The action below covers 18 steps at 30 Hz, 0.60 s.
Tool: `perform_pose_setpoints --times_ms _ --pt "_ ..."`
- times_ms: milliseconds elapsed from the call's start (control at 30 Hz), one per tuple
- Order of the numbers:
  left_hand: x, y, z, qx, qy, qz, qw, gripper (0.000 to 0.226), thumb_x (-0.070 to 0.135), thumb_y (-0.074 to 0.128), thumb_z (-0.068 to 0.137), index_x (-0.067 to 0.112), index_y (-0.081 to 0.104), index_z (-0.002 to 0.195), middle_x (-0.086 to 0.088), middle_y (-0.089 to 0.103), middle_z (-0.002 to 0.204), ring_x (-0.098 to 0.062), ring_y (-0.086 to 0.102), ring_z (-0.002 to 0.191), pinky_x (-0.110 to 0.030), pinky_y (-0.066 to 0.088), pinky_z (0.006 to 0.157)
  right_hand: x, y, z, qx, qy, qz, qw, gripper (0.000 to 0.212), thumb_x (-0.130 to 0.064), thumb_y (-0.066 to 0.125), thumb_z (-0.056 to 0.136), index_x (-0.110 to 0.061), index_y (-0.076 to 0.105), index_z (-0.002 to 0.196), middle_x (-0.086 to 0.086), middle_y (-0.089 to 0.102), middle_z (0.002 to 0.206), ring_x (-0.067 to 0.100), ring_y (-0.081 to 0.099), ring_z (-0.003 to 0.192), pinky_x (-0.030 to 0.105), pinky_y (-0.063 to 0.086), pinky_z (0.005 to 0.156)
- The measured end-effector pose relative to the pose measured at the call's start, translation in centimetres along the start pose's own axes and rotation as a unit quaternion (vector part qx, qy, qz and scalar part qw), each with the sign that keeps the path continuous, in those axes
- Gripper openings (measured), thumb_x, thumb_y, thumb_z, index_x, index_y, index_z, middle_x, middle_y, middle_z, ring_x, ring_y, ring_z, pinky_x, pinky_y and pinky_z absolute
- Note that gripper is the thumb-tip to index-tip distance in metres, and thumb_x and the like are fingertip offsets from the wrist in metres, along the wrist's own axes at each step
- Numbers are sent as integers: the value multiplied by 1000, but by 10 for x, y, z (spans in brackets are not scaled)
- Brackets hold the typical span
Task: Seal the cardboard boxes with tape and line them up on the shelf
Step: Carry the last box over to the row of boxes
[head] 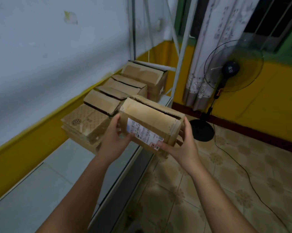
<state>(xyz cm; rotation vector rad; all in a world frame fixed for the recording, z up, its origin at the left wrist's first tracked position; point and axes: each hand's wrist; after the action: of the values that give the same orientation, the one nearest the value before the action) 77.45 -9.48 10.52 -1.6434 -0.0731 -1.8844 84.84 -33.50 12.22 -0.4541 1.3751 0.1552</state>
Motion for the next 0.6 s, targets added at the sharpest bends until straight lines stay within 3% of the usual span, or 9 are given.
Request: perform_pose_setpoints --times_ms 100,200,300,400,533,600 --pt "-4 -4 41 18 2 -8 1000 69 20 82 90 24 48 150 14 66 130 0 63 119 -23 59 93 -3 10 44 -12 -5 -6 1000 123 -39 96 65 -45 17 160 -26 42 151 -19 41 129 4 46 92" --pt "-7 -29 75 59 -9 1 998 70 16 81 93 30 45 151 34 61 125 10 58 119 -12 53 89 -11 30 84 -64 -25 4 998 117 -50 90 72 -42 15 162 -23 41 155 1 43 141 36 45 114" --pt "-7 -69 96 112 -26 14 993 73 22 80 92 33 42 153 24 60 135 6 57 123 -13 47 97 -15 62 119 -136 -54 6 989 101 -43 76 88 -41 9 163 -16 37 161 11 40 147 52 39 118" --pt "-16 -117 95 177 -44 -5 983 66 7 75 94 24 46 152 18 61 137 5 59 122 -12 49 94 -20 111 146 -188 -48 21 981 89 -52 72 91 -53 14 159 -19 40 159 10 43 144 52 42 116" --pt "-46 -185 58 272 -90 -8 958 67 -5 69 96 22 46 154 6 60 146 -8 56 136 -39 51 111 -26 192 157 -289 -74 37 954 77 -21 81 89 -73 41 129 -35 57 132 -4 56 126 31 54 102" --pt "-60 -210 33 325 -109 -21 939 67 -2 72 94 26 49 151 7 61 145 -13 56 138 -45 50 109 -23 234 148 -346 -96 30 933 73 -17 84 85 -68 46 121 -38 57 123 -7 59 118 24 56 94"
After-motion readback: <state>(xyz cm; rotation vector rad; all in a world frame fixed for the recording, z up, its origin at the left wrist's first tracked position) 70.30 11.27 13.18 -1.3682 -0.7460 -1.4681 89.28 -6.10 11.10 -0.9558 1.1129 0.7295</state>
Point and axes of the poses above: each hand's wrist, its own z-axis towards the middle knuckle, its own y-axis out of the palm, x = y × z
